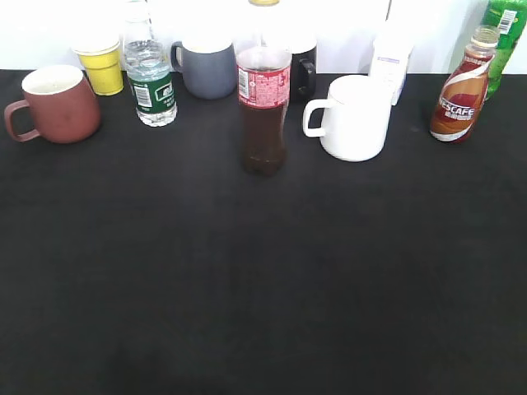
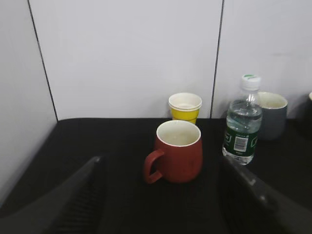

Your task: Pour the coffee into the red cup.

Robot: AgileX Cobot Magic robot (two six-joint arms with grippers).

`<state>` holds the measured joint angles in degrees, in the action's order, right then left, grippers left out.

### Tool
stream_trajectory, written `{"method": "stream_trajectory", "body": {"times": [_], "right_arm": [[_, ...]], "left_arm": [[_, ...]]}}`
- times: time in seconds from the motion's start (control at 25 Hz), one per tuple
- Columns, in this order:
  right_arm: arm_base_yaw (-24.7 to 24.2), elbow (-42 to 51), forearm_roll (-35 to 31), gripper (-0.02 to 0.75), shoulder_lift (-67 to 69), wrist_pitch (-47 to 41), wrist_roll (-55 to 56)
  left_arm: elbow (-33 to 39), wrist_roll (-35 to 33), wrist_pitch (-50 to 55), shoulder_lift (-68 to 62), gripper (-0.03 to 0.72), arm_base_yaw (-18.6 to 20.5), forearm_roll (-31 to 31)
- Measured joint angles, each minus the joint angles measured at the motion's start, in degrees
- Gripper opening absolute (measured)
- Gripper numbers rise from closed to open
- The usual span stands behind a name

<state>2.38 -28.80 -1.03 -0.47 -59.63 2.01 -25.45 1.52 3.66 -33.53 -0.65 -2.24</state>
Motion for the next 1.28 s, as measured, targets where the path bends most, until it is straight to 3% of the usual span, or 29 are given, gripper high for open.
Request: {"method": "stream_trajectory", "body": {"times": [0.6,0.76,1.16,1.28], "right_arm": [[0.0,0.0,0.0,0.571,0.0,0.0,0.0],[0.0,0.0,-0.2,0.571,0.0,0.0,0.0],[0.0,0.0,-0.2,0.571,0.0,0.0,0.0],[0.0,0.0,-0.2,0.571,0.0,0.0,0.0]], "left_arm": [[0.0,0.0,-43.7,-53.3,0.509,0.0,-1.1],[-0.3,0.0,-53.1,-62.8,0.509,0.3,3.6],[-10.5,0.0,-55.5,-73.8,0.508,1.8,4.4],[-12.2,0.0,-55.5,-74.9,0.477,1.8,5.9]]}}
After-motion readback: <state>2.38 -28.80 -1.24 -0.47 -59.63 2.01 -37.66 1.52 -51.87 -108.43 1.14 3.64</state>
